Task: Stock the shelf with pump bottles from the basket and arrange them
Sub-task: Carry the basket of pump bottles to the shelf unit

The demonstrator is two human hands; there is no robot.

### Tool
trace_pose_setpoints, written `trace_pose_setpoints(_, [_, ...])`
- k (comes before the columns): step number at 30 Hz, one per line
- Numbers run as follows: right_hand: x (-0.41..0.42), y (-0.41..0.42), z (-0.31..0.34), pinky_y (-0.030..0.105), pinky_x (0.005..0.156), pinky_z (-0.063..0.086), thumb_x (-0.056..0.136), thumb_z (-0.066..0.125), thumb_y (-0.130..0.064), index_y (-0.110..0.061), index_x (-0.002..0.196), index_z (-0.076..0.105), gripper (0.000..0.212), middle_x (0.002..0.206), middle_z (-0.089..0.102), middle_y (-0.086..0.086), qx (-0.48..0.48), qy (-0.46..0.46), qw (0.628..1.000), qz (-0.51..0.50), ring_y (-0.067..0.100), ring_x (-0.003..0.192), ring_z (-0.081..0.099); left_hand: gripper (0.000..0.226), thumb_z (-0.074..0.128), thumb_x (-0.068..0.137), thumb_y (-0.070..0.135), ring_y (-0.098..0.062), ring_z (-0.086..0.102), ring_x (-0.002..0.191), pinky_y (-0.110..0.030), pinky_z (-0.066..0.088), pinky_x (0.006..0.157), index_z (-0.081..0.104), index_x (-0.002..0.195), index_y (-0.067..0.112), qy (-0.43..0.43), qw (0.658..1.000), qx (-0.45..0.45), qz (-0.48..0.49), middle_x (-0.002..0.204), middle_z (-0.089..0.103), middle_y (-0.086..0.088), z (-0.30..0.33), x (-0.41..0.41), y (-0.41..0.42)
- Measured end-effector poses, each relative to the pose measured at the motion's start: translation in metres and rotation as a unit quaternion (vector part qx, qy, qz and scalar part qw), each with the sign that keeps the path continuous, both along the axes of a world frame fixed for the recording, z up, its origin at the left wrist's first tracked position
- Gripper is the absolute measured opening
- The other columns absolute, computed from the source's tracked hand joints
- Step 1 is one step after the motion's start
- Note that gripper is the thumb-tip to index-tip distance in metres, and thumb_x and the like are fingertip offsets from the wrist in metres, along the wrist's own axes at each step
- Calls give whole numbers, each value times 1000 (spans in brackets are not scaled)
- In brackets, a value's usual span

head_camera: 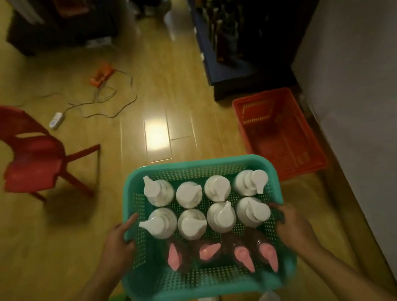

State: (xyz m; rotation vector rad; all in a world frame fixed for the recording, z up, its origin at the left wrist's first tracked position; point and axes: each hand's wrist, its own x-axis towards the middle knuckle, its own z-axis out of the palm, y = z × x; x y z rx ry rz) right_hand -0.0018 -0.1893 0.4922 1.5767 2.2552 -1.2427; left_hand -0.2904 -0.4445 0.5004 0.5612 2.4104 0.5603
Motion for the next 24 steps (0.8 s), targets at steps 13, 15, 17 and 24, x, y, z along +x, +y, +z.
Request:
trace_pose_setpoints(13, [-218, 22, -23, 29, 66, 53, 70, 47, 9, -26, 128, 58, 68, 112, 69, 7, -17, -17, 957, 291, 22, 86, 65, 70, 46, 85, -14, -24, 61, 101, -43, 59, 74, 50, 130, 39, -45, 955, 32, 291, 139, 47, -10, 4, -46, -97])
trace_pose_setpoints(15, [-252, 21, -23, 22, 52, 45, 72, 47, 9, -26, 130, 56, 68, 109, 69, 8, -29, -30, 939, 340, 19, 78, 62, 67, 48, 85, -14, -20, 55, 111, -31, 54, 82, 50, 132, 34, -32, 941, 34, 335, 142, 45, -11, 5, -45, -104])
trace_pose_setpoints(17, [-281, 17, -24, 24, 52, 46, 73, 48, 7, -27, 130, 56, 66, 110, 68, 8, -24, -35, 926, 376, 19, 78, 63, 70, 51, 85, -13, -16, 53, 109, -20, 49, 77, 48, 130, 40, -21, 929, 18, 370, 143, 44, -11, 2, -37, -117])
trace_pose_setpoints(24, [-411, -31, -35, 32, 61, 52, 64, 48, 7, -33, 114, 65, 66, 106, 64, 7, 6, -32, 845, 533, 24, 83, 64, 72, 54, 80, -13, -20, 56, 110, -39, 51, 92, 52, 127, 42, -31, 821, 55, 568, 133, 52, -5, -20, -17, -155])
